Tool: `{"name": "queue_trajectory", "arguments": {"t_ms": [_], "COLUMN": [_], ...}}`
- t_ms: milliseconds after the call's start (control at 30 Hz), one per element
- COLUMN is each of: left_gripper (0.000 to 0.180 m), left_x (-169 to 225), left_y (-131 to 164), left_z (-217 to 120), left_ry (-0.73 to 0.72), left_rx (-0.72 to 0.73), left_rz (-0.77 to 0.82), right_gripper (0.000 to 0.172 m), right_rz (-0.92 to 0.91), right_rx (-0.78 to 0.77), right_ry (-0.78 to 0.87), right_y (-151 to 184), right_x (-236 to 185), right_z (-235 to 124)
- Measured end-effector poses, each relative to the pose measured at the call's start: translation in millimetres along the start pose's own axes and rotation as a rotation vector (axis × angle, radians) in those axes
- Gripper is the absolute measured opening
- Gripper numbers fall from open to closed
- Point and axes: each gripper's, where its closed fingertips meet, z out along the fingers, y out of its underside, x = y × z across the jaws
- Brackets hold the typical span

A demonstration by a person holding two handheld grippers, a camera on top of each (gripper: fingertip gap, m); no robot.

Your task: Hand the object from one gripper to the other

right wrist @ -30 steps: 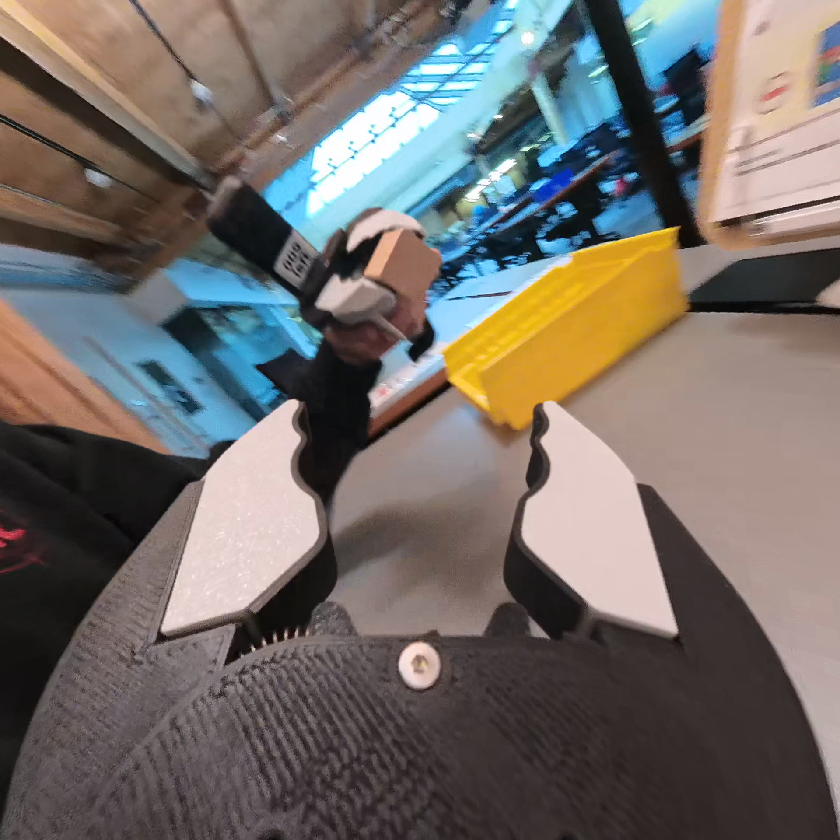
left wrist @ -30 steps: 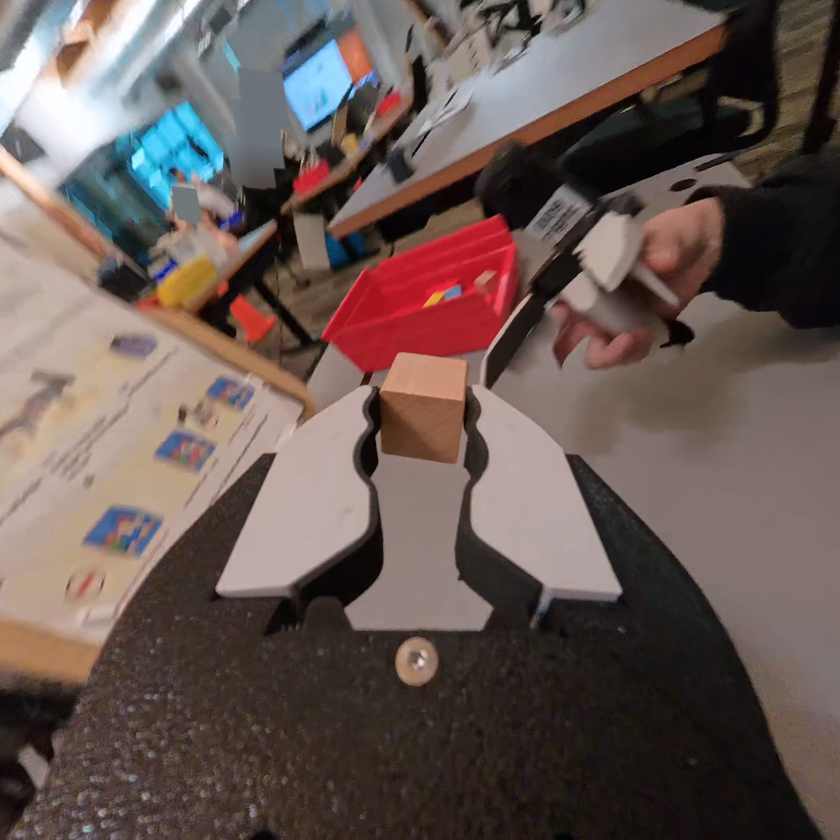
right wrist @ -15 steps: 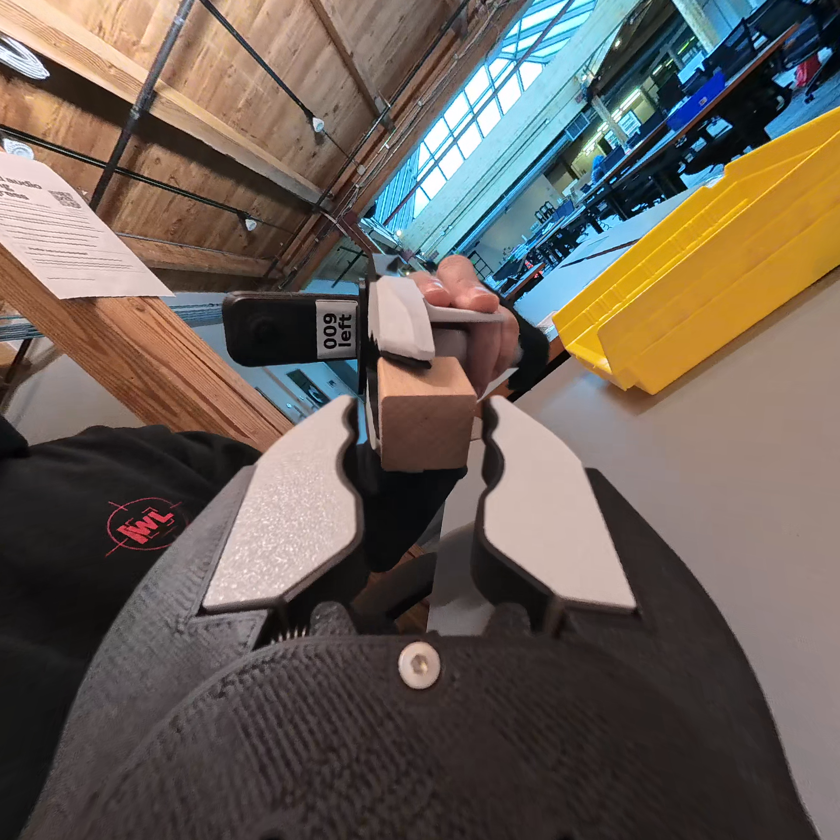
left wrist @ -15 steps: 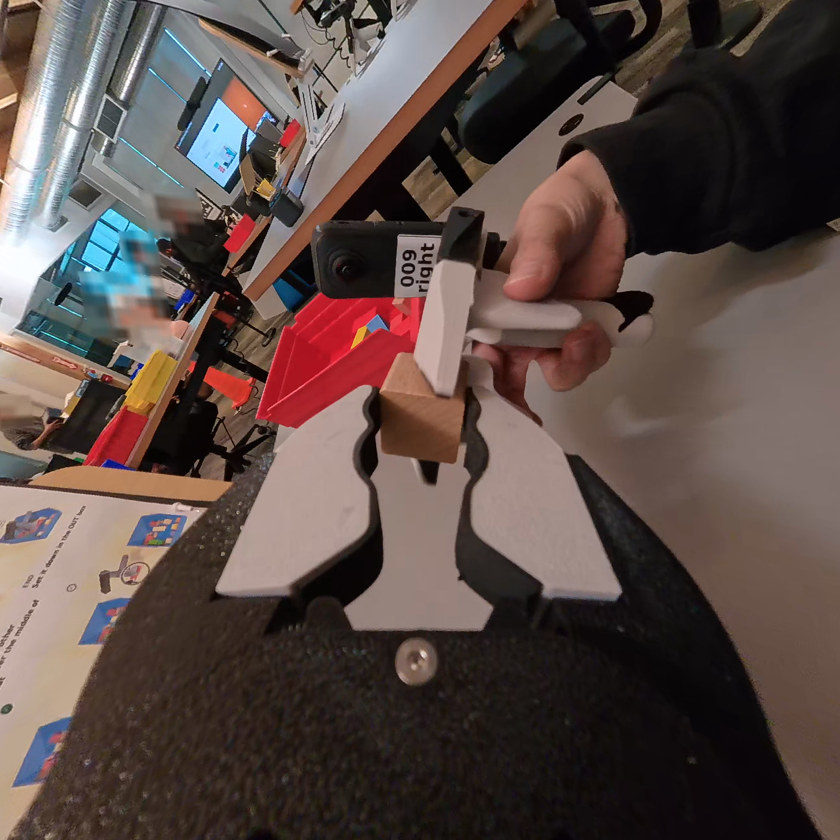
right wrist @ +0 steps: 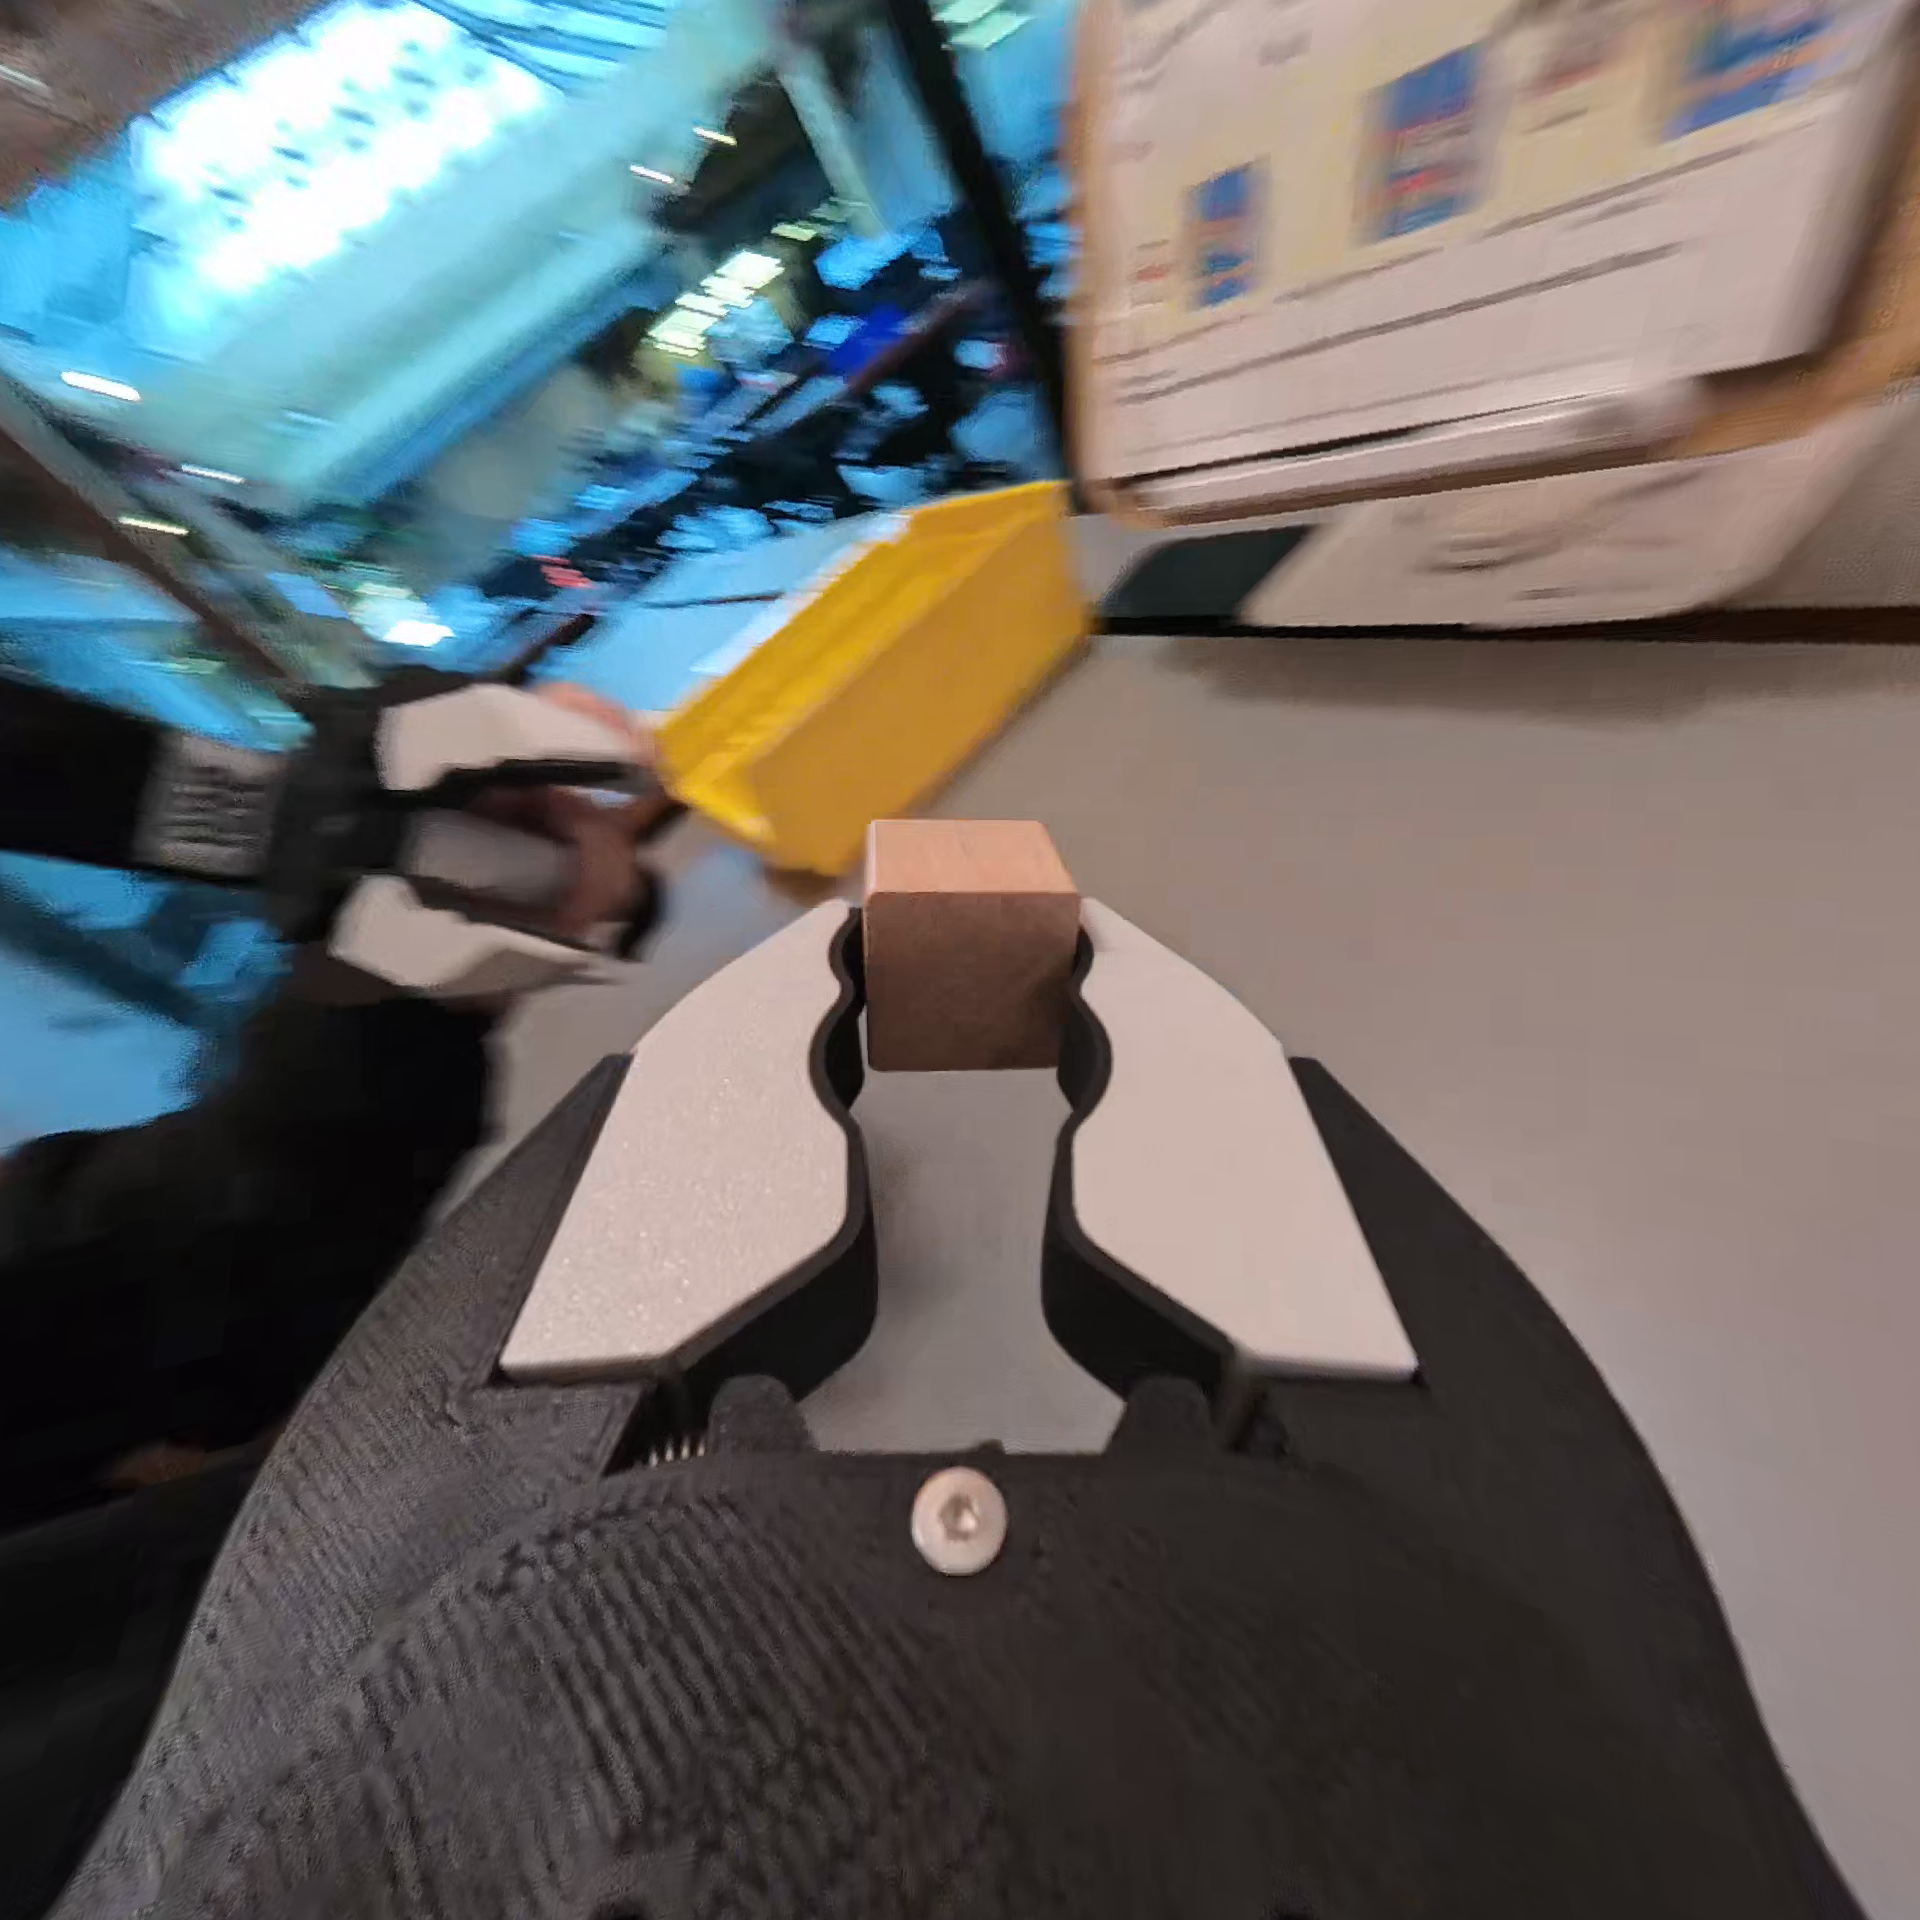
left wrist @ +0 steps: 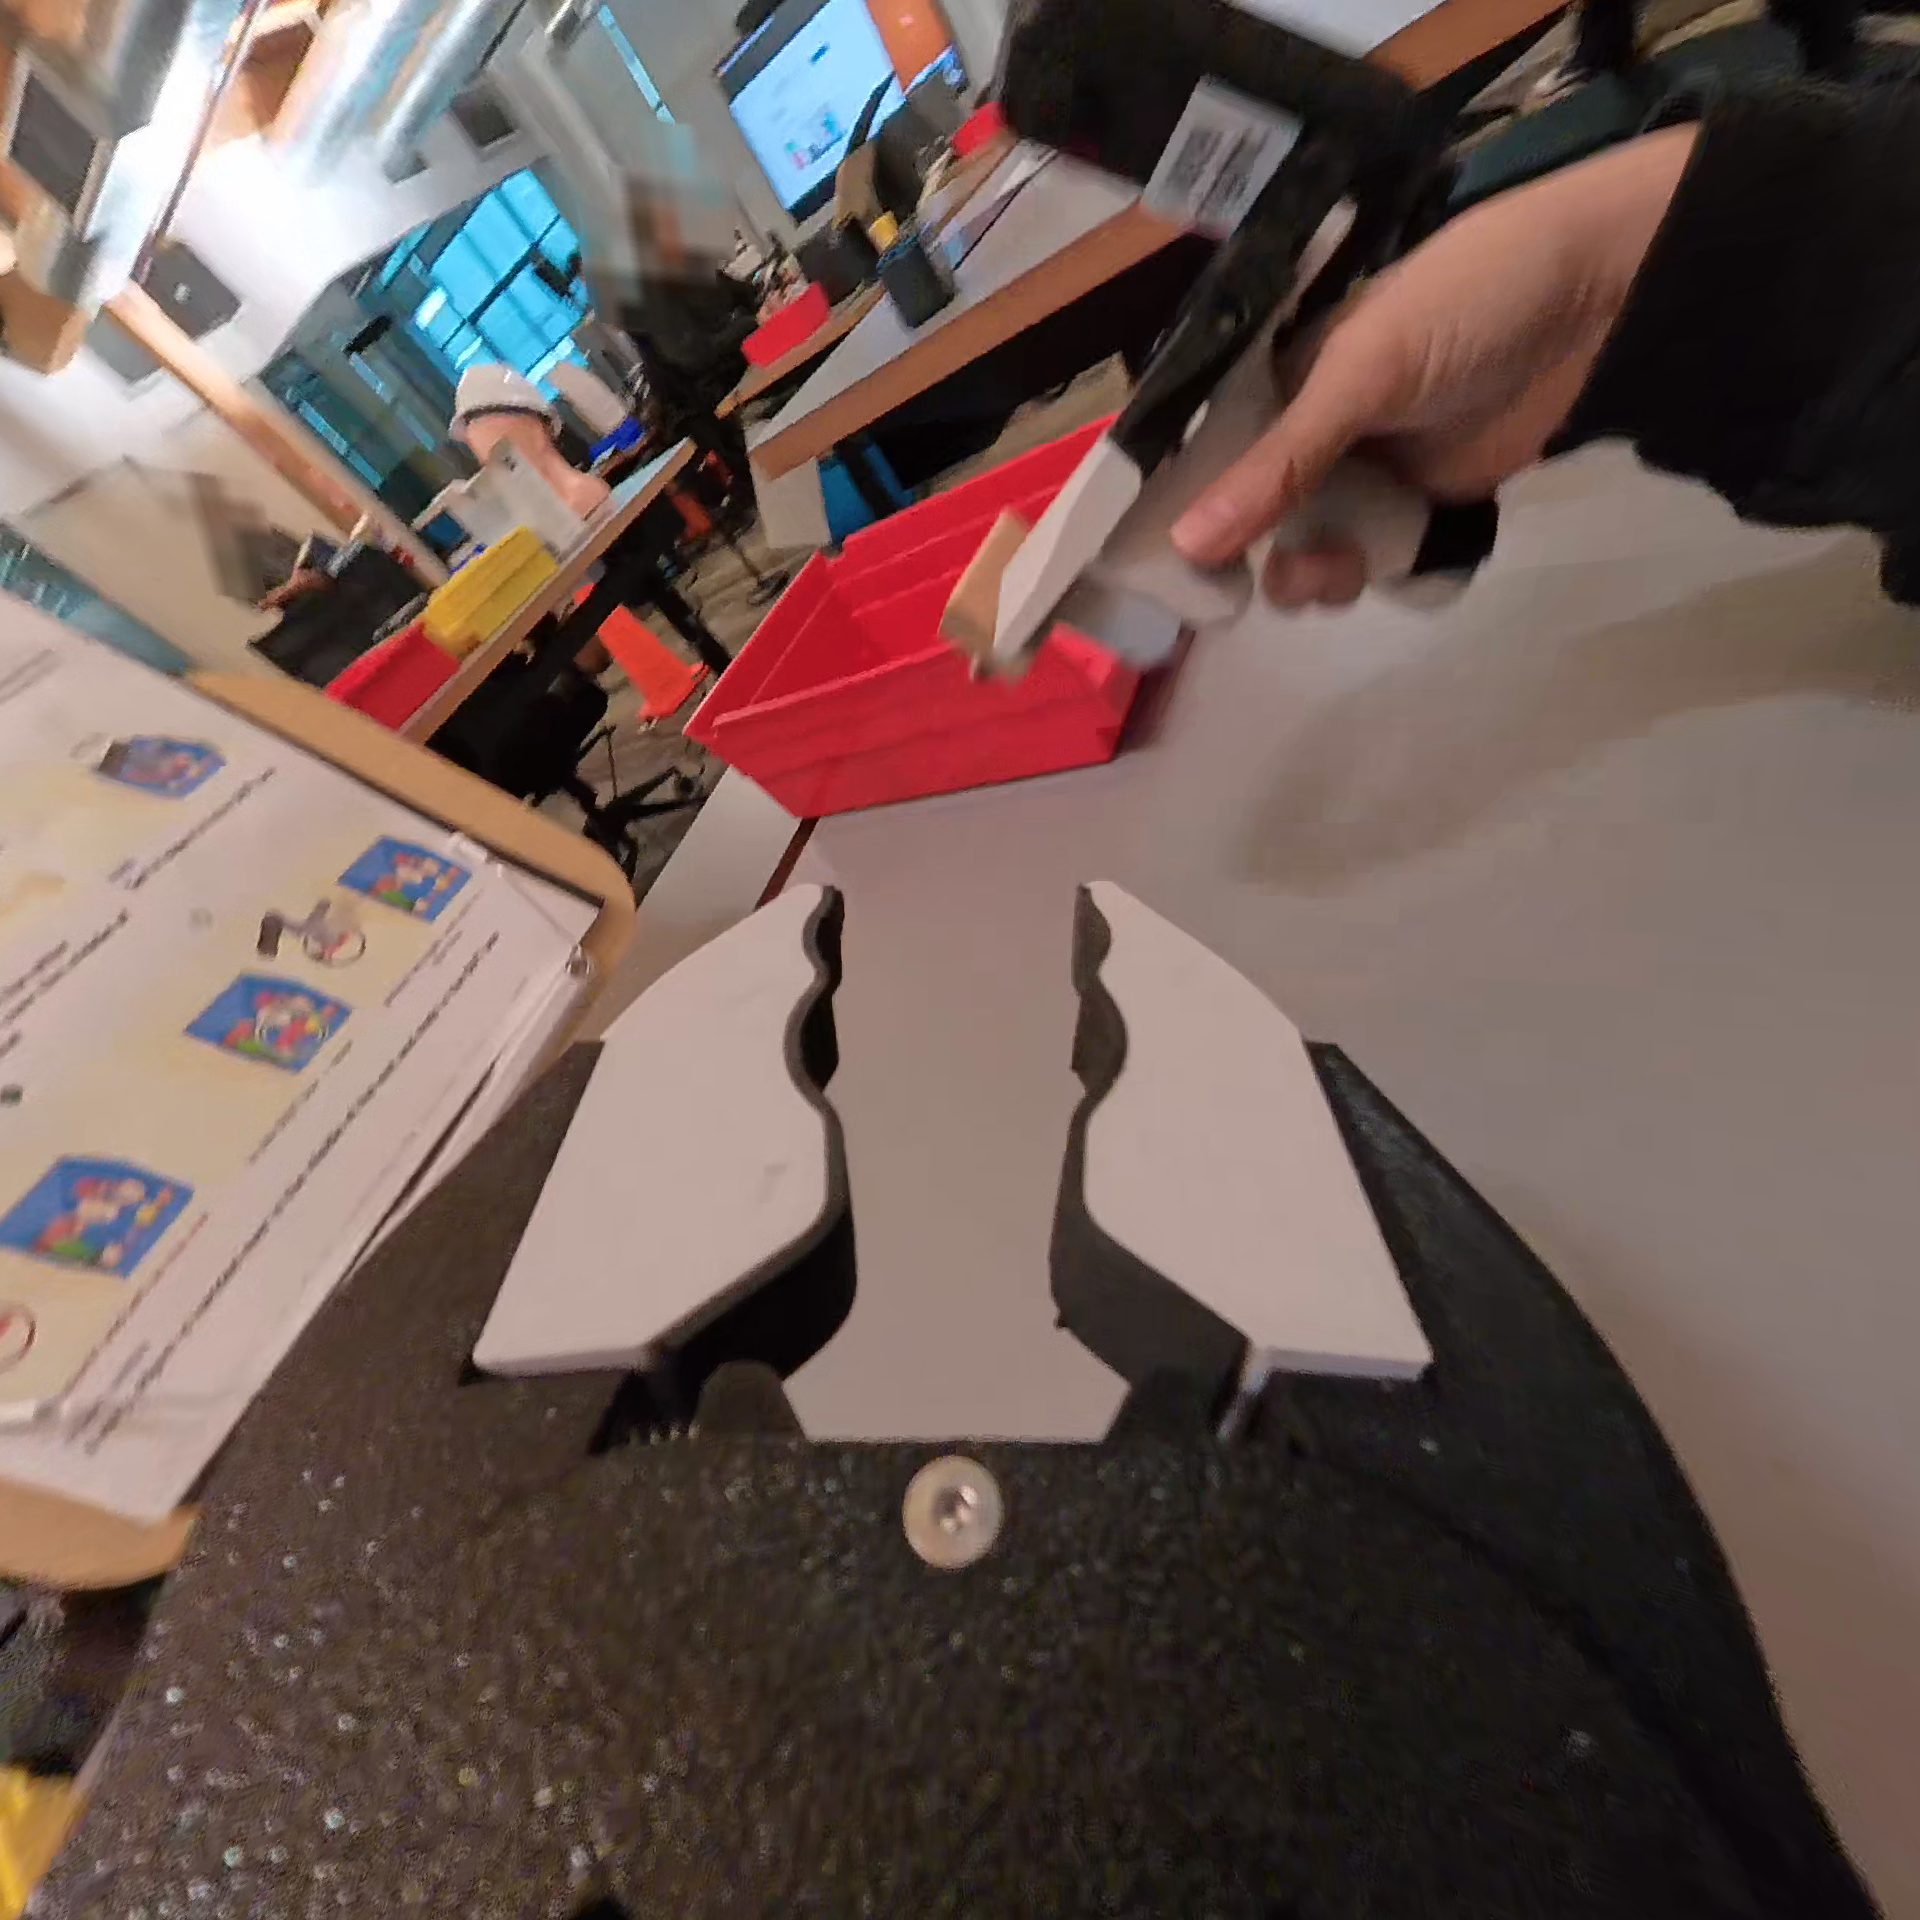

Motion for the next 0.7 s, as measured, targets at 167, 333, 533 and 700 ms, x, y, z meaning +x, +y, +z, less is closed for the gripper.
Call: {"name": "queue_trajectory", "arguments": {"t_ms": [167, 333, 533, 700], "left_gripper": [0.036, 0.031, 0.029, 0.029], "left_x": [1, 7, 13, 20], "left_y": [26, 36, 52, 66], "left_z": [-13, -21, -27, -31], "left_ry": [-0.09, -0.127, -0.142, -0.14], "left_rx": [-0.094, -0.092, -0.134, -0.177], "left_rz": [-0.045, -0.147, -0.206, -0.223], "right_gripper": [0.035, 0.035, 0.035, 0.035], "right_rz": [-0.145, -0.165, -0.134, -0.149], "right_rx": [-0.086, -0.278, -0.501, -0.611], "right_ry": [0.58, 0.894, 0.979, 1.022], "right_y": [-30, -46, -40, -31], "right_x": [128, 221, 274, 295], "right_z": [-103, -182, -194, -189]}}
